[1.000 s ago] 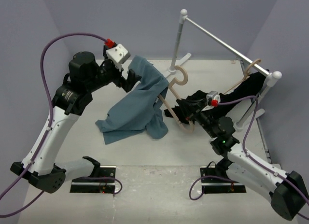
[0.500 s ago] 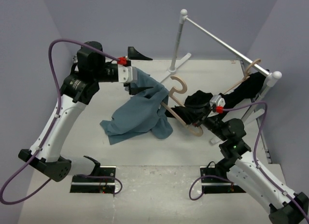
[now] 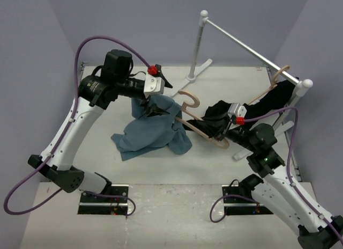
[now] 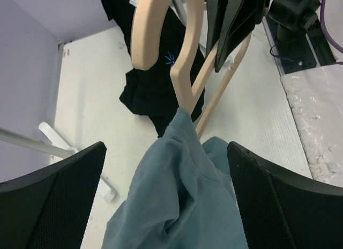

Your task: Place the t-shirt on the hanger

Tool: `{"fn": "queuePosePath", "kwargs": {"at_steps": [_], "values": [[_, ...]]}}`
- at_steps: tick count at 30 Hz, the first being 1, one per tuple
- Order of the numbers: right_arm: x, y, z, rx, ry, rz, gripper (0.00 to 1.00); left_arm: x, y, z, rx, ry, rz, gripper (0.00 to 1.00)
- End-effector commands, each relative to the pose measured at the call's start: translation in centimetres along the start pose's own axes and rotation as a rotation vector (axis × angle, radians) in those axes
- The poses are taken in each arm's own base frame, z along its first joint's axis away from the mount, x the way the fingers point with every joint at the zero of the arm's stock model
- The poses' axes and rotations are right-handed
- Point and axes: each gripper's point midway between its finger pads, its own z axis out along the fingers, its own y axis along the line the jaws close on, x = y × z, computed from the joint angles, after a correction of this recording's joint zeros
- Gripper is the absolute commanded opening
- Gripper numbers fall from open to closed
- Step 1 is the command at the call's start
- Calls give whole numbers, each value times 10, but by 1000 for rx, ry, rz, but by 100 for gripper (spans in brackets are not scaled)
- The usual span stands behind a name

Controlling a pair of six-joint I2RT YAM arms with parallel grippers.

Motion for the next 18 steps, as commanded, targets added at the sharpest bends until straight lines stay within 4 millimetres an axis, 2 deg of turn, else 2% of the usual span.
{"fn": "queuePosePath", "kwargs": {"at_steps": [1, 3, 5, 7, 9, 10, 11, 15, 17, 18], "values": [[-40, 13, 2, -83, -52, -105, 0, 20, 4, 11, -24, 94, -80, 95], [-41, 14, 2, -90, -47, -105, 0, 29, 0, 16, -2, 121, -103, 81], [-45, 14, 2, -90, -52, -109, 0, 33, -3, 20, 9, 134, -113, 77], [-52, 14, 1, -89, -59, -139, 0, 37, -9, 22, 32, 143, -122, 64], [-53, 14, 1, -91, -53, -146, 0, 37, -10, 21, 28, 141, -113, 23], [-54, 14, 0, -90, -53, -146, 0, 38, -9, 21, 22, 143, -112, 9], [-53, 13, 0, -85, -52, -144, 0, 36, -9, 20, 17, 139, -107, 1], [-52, 10, 0, -57, -65, -103, 0, 22, -12, 17, 17, 80, -49, 0], [-53, 7, -1, -30, -81, -73, 2, 22, -11, 16, -1, 74, -48, 0], [-53, 3, -1, 6, -91, -38, 16, 23, -10, 15, -15, 78, -54, 0]]}}
